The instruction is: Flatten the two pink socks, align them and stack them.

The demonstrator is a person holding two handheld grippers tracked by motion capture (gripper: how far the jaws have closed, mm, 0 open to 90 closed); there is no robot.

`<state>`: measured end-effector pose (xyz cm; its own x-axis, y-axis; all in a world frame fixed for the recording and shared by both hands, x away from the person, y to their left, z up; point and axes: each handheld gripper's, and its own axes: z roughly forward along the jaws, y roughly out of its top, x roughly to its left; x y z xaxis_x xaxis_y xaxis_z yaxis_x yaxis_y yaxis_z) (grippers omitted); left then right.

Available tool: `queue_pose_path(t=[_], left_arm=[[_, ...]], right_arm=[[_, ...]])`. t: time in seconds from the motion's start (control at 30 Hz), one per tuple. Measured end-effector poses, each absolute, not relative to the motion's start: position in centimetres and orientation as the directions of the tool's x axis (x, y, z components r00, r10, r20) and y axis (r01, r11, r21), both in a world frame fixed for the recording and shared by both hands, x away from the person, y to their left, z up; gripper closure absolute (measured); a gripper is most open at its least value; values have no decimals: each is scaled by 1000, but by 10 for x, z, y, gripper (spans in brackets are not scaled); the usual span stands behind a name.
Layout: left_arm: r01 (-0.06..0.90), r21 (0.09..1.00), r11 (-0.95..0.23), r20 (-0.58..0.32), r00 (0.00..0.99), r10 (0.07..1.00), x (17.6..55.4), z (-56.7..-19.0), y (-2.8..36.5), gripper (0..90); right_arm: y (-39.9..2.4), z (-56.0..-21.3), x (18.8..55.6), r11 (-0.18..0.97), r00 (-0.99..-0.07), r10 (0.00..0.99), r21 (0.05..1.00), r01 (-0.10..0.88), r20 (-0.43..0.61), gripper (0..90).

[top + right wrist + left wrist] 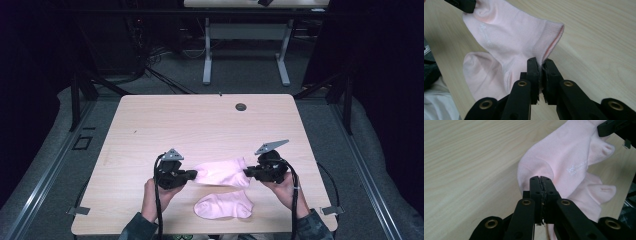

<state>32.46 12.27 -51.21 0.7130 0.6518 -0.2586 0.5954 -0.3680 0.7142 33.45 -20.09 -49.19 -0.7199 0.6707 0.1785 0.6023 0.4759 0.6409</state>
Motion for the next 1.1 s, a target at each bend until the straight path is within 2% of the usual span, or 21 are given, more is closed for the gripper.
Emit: queue_pose_path(t=[0.57, 0.8, 1.1], left_arm=[[615, 687, -388, -302, 727, 616, 286, -530, 121, 888], [642, 661, -388, -336, 716, 611, 279, -541, 123, 888], [656, 627, -421, -321, 710, 627, 271, -558, 119, 884]], right_arm=[[-209, -502, 305, 505, -733, 647, 603, 618, 210, 842], [-208, -518, 296, 531, -738, 633, 563, 633, 233, 839], [-199, -539, 290, 575, -734, 646, 500, 648, 208, 833]])
